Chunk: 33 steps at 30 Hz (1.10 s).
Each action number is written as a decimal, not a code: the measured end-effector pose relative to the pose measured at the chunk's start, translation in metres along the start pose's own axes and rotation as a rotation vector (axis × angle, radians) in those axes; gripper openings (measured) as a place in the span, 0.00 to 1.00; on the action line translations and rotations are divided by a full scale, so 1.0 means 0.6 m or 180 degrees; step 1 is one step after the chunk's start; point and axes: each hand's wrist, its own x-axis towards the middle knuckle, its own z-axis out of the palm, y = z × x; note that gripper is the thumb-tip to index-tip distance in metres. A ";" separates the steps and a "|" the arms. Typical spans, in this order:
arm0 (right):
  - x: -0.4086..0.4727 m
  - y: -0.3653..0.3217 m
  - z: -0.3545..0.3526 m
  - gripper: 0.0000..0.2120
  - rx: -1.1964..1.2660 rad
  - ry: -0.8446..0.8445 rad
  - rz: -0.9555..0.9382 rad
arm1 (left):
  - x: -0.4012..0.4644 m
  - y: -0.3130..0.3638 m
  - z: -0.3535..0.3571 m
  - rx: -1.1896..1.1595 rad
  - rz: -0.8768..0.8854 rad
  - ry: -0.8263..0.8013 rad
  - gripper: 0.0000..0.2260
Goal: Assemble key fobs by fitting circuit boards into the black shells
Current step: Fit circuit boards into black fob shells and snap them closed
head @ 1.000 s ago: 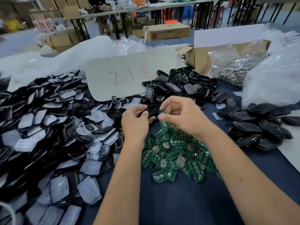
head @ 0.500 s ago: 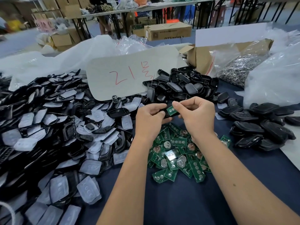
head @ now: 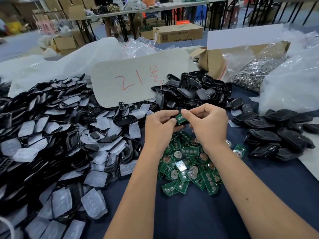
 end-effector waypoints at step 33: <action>-0.106 -0.092 0.045 0.13 -0.1105 -0.2716 -0.1968 | 0.014 0.081 -0.196 -0.0707 0.0325 0.0959 0.14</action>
